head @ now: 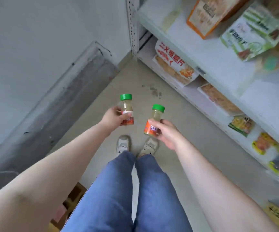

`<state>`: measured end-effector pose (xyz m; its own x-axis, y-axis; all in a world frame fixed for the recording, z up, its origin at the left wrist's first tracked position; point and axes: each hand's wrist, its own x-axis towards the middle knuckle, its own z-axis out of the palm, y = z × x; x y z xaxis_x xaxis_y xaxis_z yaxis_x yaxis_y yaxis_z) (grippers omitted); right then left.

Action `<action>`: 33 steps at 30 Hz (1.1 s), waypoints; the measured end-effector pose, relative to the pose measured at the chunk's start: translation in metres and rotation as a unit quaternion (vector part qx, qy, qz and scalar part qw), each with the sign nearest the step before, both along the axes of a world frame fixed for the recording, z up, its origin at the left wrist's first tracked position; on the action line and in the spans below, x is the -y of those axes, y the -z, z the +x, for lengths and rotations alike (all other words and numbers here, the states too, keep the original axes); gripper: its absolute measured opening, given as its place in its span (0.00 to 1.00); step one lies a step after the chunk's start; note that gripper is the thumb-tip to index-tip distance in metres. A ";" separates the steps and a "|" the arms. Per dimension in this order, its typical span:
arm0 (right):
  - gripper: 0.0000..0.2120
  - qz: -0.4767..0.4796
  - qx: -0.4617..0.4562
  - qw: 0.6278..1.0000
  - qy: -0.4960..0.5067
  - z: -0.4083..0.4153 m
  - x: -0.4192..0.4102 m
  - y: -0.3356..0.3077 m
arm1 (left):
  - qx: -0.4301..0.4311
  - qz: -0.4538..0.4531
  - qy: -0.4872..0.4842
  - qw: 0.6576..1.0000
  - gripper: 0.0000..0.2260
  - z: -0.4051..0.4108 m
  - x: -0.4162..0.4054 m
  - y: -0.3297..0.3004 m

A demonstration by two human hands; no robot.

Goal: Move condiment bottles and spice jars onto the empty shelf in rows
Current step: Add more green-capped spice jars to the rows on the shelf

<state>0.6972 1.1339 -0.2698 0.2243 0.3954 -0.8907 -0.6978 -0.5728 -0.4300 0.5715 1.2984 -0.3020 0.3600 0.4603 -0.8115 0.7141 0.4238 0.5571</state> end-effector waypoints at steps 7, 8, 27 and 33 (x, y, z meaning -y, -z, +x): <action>0.05 0.017 0.135 0.991 0.005 -0.032 0.026 -0.131 | 0.065 0.029 0.022 0.997 0.14 -0.043 0.029 -0.106; 0.05 0.020 0.148 0.989 0.013 -0.040 0.033 -0.145 | 0.077 0.031 0.029 0.996 0.13 -0.048 0.034 -0.116; 0.10 0.104 0.234 0.912 0.320 -0.126 0.275 -0.240 | 0.253 0.040 0.249 0.934 0.16 -0.006 0.224 -0.266; 0.08 0.078 0.292 0.901 0.311 -0.098 0.381 -0.251 | 0.264 0.030 0.265 0.927 0.18 0.041 0.334 -0.267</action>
